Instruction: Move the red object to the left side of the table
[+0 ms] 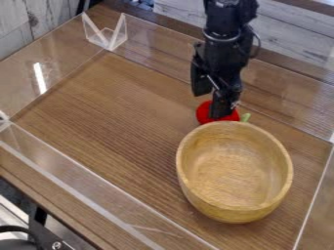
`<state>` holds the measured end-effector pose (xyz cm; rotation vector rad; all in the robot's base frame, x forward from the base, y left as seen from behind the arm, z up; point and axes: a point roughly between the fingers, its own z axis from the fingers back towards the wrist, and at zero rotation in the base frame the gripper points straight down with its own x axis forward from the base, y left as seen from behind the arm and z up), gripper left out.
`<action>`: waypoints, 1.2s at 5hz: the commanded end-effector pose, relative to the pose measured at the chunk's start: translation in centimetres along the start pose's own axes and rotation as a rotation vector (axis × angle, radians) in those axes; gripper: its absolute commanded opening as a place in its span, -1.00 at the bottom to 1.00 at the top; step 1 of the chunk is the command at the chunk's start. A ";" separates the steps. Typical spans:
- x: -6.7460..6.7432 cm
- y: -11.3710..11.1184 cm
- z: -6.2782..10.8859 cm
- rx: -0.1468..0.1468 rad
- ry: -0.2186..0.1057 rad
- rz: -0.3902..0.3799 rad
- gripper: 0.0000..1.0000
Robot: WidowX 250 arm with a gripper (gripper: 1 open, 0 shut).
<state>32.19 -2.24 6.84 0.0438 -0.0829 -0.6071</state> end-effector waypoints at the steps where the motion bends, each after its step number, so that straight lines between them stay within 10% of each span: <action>1: 0.3 0.7 2.0 0.050 -0.068 0.003 1.00; 6: 0.4 1.4 2.1 0.085 -0.116 0.007 1.00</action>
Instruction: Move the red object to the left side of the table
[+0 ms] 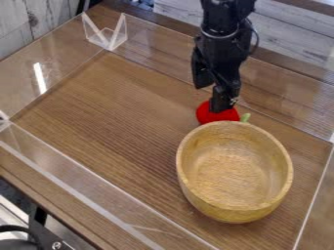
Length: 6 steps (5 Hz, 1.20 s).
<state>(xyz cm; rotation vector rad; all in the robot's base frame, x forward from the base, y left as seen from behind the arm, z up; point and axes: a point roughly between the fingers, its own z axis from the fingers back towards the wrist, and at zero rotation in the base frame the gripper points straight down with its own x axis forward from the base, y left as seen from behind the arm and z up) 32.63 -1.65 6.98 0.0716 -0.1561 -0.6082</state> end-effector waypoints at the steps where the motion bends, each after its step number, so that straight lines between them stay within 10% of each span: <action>1: 0.4 0.5 1.4 0.026 -0.055 -0.002 1.00; 5: 0.4 0.6 0.4 0.003 -0.016 -0.007 1.00; 6: 0.4 0.7 -0.2 -0.005 -0.008 -0.004 -1.00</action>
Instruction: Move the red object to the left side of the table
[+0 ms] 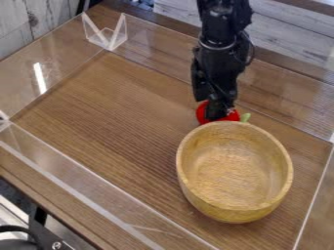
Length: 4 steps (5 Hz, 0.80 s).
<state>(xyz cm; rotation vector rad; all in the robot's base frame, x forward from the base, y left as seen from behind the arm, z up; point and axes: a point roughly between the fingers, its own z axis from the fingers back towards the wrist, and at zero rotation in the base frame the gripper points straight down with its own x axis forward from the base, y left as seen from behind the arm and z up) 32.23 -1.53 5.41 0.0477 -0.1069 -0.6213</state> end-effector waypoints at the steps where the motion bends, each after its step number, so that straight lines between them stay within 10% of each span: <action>1: 0.8 1.1 1.9 0.042 -0.049 0.013 -1.00; 3: 0.4 2.1 6.1 0.109 -0.081 0.044 -1.00; 4: 0.5 2.2 5.4 0.102 -0.074 0.025 1.00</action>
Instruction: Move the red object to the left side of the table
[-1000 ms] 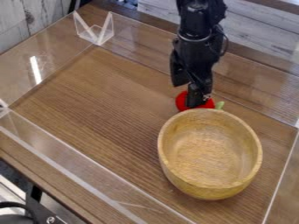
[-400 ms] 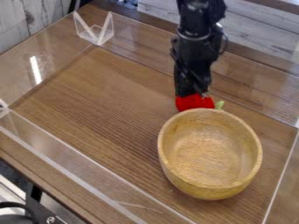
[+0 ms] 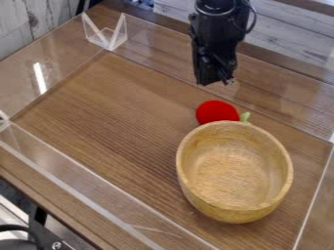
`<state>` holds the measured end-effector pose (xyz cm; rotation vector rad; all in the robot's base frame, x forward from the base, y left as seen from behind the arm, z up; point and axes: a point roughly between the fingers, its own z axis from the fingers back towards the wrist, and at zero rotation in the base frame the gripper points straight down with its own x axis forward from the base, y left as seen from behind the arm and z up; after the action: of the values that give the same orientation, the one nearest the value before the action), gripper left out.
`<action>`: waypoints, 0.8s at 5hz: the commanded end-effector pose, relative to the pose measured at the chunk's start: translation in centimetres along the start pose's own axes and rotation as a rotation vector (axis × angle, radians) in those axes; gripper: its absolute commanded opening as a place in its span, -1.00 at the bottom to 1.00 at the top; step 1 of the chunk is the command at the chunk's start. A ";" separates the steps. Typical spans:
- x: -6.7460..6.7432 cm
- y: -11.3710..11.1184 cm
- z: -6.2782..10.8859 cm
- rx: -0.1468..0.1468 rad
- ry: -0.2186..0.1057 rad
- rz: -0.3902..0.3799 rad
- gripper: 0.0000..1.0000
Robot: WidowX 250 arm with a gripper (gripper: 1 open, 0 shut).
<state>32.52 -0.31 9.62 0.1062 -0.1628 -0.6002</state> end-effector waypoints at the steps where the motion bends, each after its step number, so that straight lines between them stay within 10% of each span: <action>1: 0.8 0.5 -0.2 0.011 -0.030 -0.013 1.00; 2: 0.8 0.4 -0.8 0.004 -0.022 -0.018 -1.00; 3: 0.8 0.5 -1.0 0.001 -0.018 -0.017 -1.00; 4: 0.8 0.4 -1.8 -0.010 -0.010 -0.029 1.00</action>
<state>33.01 -0.57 6.71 0.0822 -0.1231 -0.6417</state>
